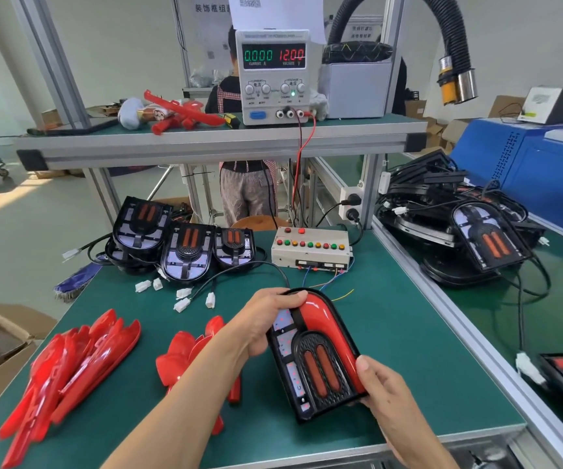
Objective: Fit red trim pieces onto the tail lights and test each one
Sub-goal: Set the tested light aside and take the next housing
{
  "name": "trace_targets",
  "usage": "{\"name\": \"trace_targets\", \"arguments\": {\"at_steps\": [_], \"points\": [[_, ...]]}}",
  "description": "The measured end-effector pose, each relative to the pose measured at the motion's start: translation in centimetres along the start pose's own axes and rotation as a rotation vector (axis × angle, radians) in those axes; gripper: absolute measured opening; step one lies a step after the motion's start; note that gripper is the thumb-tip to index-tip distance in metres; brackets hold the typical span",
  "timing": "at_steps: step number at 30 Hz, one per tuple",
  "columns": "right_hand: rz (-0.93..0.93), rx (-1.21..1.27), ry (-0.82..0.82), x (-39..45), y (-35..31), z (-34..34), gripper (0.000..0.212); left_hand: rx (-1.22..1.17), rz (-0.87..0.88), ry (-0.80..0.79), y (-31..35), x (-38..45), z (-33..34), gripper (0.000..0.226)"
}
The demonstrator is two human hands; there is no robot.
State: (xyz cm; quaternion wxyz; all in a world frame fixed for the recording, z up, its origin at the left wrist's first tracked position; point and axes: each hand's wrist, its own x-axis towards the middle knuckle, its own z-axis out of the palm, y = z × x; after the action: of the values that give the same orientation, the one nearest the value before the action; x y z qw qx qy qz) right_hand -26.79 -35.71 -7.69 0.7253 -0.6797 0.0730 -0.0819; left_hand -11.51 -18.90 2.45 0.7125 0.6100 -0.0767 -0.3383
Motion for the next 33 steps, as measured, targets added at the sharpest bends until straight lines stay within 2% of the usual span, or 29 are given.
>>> {"name": "trace_targets", "arguments": {"at_steps": [2,6,13,18,26,30,33], "points": [[-0.009,0.02,-0.018,-0.1,-0.2,0.0,0.07,-0.015,-0.014,0.015,0.1,0.0,0.0,0.009],[-0.031,-0.065,-0.015,-0.4,-0.4,0.2,0.049,-0.008,-0.037,0.016,-0.1,-0.1,0.1,0.009],[-0.032,-0.046,-0.001,-0.3,-0.4,0.0,0.03,-0.013,-0.023,0.043,-0.1,0.1,0.4,0.006],[0.017,0.03,0.005,-0.1,0.0,-0.3,0.038,0.027,0.011,0.067,-0.4,0.1,0.4,0.017],[0.015,0.03,0.003,0.2,1.0,-0.9,0.038,-0.028,0.03,0.012,-0.2,-0.6,0.0,0.013],[0.043,0.091,0.016,0.4,0.7,-0.8,0.042,-0.064,0.022,-0.056,-0.1,-1.0,-0.4,0.021],[0.057,0.13,0.025,0.4,0.4,-0.8,0.042,0.026,0.075,-0.09,-0.1,-1.3,-0.7,0.02]]}}
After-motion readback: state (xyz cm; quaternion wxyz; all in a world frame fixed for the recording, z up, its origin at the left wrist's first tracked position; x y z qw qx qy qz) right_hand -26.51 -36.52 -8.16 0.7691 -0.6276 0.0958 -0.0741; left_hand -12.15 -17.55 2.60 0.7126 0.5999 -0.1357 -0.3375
